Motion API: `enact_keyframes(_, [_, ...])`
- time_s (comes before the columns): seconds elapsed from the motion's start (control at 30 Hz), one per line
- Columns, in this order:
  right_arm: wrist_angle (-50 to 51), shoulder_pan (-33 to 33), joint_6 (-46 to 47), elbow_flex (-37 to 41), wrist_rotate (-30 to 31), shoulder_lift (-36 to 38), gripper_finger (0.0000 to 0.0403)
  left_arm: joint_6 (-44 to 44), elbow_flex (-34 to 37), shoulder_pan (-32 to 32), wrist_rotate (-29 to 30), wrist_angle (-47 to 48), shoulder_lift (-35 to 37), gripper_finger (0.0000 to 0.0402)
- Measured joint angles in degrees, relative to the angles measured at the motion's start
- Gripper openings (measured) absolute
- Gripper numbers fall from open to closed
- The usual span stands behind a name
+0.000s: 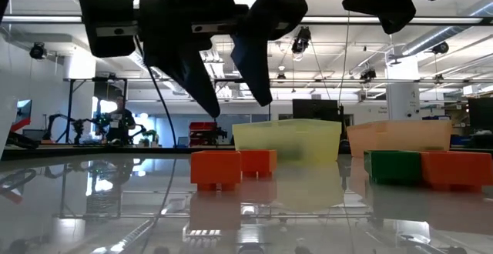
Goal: Sort & place blocks by color
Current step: Put the orange game piece into the transparent bin
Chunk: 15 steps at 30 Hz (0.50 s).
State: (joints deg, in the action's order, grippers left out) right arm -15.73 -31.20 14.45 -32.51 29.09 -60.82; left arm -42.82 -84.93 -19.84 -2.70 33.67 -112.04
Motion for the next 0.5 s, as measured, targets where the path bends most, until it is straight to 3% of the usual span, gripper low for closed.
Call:
enact_keyframes(0.37, [0.0, 0.0, 1.0, 0.0, 0.0, -0.1, 0.0235, -1.2, 0.0, 0.0, 0.0, 0.0, 0.2, 0.0187])
enact_keyframes(0.5, [0.0, 0.0, 1.0, 0.0, 0.0, -0.1, 0.0235, -0.8, 0.0, 0.0, -0.2, 2.4, 0.2, 0.0213])
